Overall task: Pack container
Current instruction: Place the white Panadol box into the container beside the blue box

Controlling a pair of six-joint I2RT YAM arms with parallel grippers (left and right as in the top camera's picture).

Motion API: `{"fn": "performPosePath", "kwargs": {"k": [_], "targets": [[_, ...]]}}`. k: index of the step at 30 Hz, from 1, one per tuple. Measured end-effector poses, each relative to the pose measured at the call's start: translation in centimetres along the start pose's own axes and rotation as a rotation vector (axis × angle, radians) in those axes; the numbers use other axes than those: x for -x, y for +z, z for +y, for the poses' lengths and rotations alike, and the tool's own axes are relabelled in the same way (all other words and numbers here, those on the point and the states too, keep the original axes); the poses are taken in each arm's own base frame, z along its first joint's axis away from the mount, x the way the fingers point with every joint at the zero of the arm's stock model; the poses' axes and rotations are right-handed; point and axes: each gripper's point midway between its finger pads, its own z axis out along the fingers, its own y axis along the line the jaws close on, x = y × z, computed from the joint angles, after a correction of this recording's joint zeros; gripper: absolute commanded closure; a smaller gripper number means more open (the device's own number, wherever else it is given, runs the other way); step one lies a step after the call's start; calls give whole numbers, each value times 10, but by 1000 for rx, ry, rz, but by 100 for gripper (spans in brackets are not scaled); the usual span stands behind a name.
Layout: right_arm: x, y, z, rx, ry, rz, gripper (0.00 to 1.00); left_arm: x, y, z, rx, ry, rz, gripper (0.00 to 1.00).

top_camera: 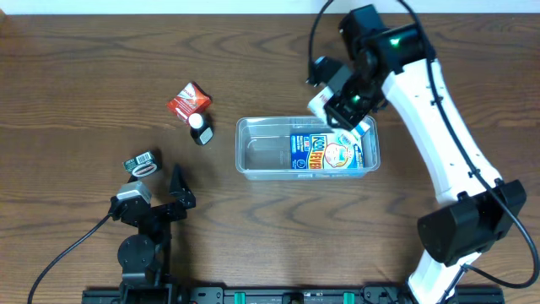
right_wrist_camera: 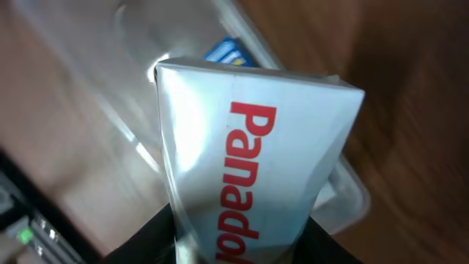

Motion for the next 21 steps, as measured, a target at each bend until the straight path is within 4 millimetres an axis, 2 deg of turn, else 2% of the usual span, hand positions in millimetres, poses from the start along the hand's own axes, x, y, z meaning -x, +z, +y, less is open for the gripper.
{"fn": "performPosePath", "kwargs": {"k": [3,10,15,21], "targets": [[-1,3,11,36,-79,9,55,0,0,0,0,0,0,2],[-11,23,17,88,-198,38,53,0,0,0,0,0,0,2],[-15,42,13,98,-250,41,51,0,0,0,0,0,0,2],[-13,47,8,87,-266,27,47,0,0,0,0,0,0,2]]}}
